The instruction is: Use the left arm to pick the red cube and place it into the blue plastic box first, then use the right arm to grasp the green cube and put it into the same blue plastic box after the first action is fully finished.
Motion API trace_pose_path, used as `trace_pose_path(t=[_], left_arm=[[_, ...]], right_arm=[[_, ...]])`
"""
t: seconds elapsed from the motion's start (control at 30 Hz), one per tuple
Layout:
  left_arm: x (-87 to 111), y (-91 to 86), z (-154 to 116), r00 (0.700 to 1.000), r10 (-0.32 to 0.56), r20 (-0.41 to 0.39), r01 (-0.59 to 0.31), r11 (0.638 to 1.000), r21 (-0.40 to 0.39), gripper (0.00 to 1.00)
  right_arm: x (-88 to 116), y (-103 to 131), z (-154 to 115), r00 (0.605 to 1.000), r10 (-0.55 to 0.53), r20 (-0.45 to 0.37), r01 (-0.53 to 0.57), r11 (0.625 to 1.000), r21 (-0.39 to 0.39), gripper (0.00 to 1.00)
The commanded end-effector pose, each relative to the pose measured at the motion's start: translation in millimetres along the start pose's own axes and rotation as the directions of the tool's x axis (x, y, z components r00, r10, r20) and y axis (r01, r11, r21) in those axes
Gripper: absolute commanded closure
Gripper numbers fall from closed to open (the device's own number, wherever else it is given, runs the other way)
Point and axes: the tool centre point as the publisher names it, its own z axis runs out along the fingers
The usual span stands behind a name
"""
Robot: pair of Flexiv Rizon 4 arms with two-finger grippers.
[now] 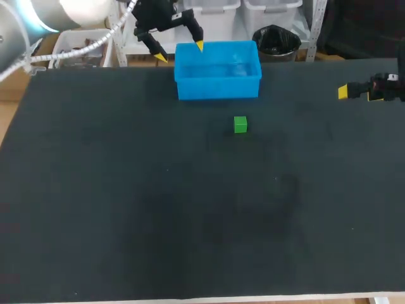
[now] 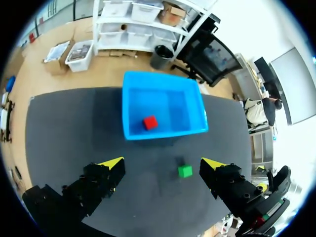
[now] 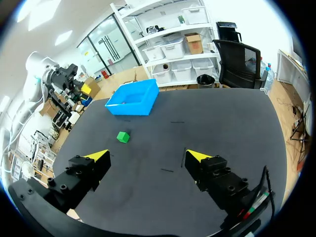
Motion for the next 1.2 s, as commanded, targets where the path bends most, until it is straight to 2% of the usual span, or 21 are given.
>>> trace_pose_path(t=[0.03, 0.5, 0.53, 0.67, 0.77, 1.0, 1.2], left_arm=[[25.2, 2.7, -2.5, 0.978, -0.001, 0.209, 0.000, 1.000, 0.007, 0.00], [25.2, 2.7, -2.5, 0.978, -0.001, 0.209, 0.000, 1.000, 0.007, 0.00], [26.8, 1.9, -5.1, 0.974, 0.045, 0.221, -0.052, 0.998, 0.025, 0.00], [31.3, 6.9, -11.5, 0.941, 0.176, 0.290, -0.189, 0.982, 0.017, 0.00], [35.6, 9.6, -17.5, 0.914, 0.247, 0.321, -0.271, 0.962, 0.034, 0.00], [43.7, 19.1, -25.2, 0.874, 0.321, 0.365, -0.377, 0.922, 0.092, 0.00], [54.5, 30.3, -23.5, 0.815, 0.430, 0.389, -0.504, 0.857, 0.108, 0.00]], right_arm=[[-0.3, 0.7, -0.3, 1.000, 0.001, -0.001, -0.001, 1.000, 0.003, 0.00], [-0.3, 0.7, -0.3, 1.000, 0.001, -0.001, -0.001, 1.000, 0.003, 0.00], [-0.3, 0.7, -0.3, 1.000, 0.001, -0.001, -0.001, 1.000, 0.003, 0.00], [-0.3, 0.7, -0.3, 1.000, 0.001, -0.001, -0.001, 1.000, 0.003, 0.00], [-0.3, 0.7, -0.3, 1.000, 0.001, -0.001, -0.001, 1.000, 0.003, 0.00], [-0.3, 0.7, -0.3, 1.000, 0.001, -0.001, -0.001, 1.000, 0.003, 0.00], [-0.3, 0.7, -0.3, 1.000, 0.001, -0.001, -0.001, 1.000, 0.003, 0.00]])
